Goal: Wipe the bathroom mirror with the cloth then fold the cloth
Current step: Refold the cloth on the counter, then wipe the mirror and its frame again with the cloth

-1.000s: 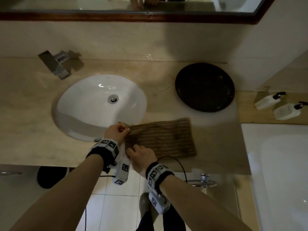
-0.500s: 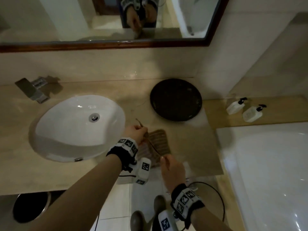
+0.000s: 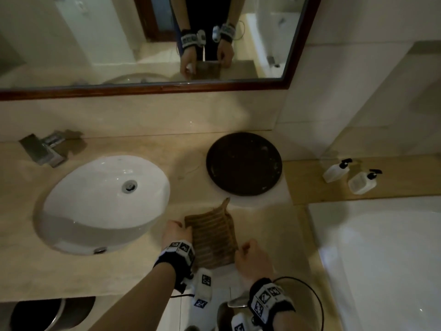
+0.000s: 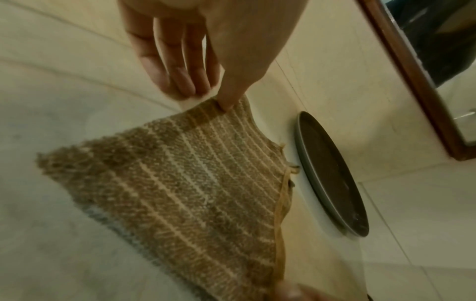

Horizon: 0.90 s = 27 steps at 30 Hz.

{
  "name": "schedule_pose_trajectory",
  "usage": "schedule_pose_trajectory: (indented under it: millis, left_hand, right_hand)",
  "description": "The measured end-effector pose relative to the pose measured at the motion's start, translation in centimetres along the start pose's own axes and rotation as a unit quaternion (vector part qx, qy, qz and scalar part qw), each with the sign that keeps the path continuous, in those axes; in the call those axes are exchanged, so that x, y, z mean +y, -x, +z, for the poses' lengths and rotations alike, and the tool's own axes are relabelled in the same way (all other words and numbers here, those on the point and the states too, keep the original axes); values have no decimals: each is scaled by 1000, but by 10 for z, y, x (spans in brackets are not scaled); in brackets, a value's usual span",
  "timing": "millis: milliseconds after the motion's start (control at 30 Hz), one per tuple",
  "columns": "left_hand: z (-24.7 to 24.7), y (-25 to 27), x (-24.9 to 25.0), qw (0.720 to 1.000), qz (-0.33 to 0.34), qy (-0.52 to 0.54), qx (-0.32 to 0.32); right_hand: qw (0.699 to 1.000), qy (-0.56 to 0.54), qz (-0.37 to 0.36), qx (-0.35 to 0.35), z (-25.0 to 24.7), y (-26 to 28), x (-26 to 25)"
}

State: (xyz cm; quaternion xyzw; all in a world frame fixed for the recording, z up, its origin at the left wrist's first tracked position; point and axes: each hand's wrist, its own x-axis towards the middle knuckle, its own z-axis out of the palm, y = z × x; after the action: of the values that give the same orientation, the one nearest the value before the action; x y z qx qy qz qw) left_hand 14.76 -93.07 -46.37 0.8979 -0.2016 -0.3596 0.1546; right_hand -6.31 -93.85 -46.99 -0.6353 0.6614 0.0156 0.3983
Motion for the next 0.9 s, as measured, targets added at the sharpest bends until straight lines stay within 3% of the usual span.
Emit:
schedule_pose_trajectory:
  millis: [233,333,467,633,733,833,900]
  left_hand:
    - [14,6,8,999,19,21,-19]
    - [18,9,11,996,73,54,6]
    - [1,23,28,981,148,126,-26]
    - [-58,27,97,952,262,153,-37]
    - [-105,35,165,906,389,163,-31]
    - [-156,60,235,838,532,118,-3]
    - [-189,84,277,804,588,85,-3]
  right_hand:
    - [998,62,-28,3,6,-23,-23]
    - [998,51,-30,-5,8,-27,-30]
    - [1000,4,-20,5,1,-19,-40]
    - [992,-118,-20,38,-60,-22,-89]
    - [959,-283,-4,23,-114,-35,-132]
    - [888,-458,-30,13,-169,-35,-177]
    - [846,-527,-77,-7,-205,-31,-206]
